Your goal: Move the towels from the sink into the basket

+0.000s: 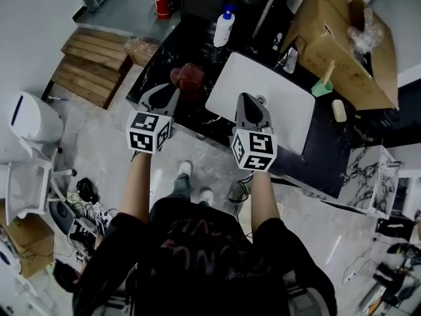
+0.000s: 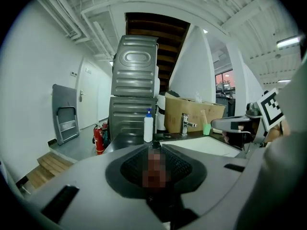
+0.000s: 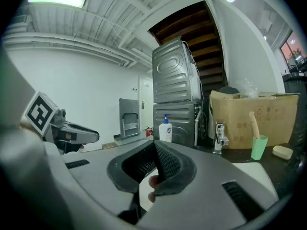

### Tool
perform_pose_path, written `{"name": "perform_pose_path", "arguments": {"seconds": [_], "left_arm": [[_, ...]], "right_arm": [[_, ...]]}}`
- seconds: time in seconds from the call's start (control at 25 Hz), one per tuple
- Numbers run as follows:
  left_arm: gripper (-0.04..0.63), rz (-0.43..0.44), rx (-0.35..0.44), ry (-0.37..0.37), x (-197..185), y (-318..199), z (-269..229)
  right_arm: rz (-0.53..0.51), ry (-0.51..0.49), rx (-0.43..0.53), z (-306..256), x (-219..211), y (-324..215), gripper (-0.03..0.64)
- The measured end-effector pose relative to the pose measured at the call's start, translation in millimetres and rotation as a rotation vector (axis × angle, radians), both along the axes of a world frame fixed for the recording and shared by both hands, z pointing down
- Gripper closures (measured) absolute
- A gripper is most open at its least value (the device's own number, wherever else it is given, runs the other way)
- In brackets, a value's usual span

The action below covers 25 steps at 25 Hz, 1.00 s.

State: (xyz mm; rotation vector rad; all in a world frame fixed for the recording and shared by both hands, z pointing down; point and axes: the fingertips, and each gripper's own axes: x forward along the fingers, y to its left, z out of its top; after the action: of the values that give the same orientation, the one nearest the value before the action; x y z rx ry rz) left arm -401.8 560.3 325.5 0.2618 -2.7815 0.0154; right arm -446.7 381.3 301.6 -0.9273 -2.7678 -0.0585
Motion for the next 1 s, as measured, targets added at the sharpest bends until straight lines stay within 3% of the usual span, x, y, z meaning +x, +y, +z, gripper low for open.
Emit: {"name": "perform_pose_path", "arguments": {"seconds": [0.08,0.16,0.36,0.6,0.72,0.8,1.0], "left_arm": [[0.432,0.036,-0.001,0.040,-21,3,13],[0.374,0.069,-0.012,0.078,-41,5,28],[0.322,0.131,-0.064,0.175,-83,9,63],[0.325,0.180,-0.064,0.270,-102,7,100],[0.386,0.196,-0.067,0.295,-103,6,108],[0.479,0.201,-0.066,0.295,-103,6,109],[0.528,0.215,-0.045,0.239,-105,5,94]], "right_arm": [[0.016,0.013,0.009,7,-10,4,0.601],[0.037,0.026,0.018,14,-21,5,0.601],[0.089,0.054,0.039,32,-43,4,0.601],[0.135,0.078,0.051,47,-58,-1,0.601],[0.157,0.084,0.052,51,-60,-5,0.601],[0.173,0.087,0.053,53,-59,-9,0.601],[0.222,0.083,0.052,51,-56,-20,0.601]]}}
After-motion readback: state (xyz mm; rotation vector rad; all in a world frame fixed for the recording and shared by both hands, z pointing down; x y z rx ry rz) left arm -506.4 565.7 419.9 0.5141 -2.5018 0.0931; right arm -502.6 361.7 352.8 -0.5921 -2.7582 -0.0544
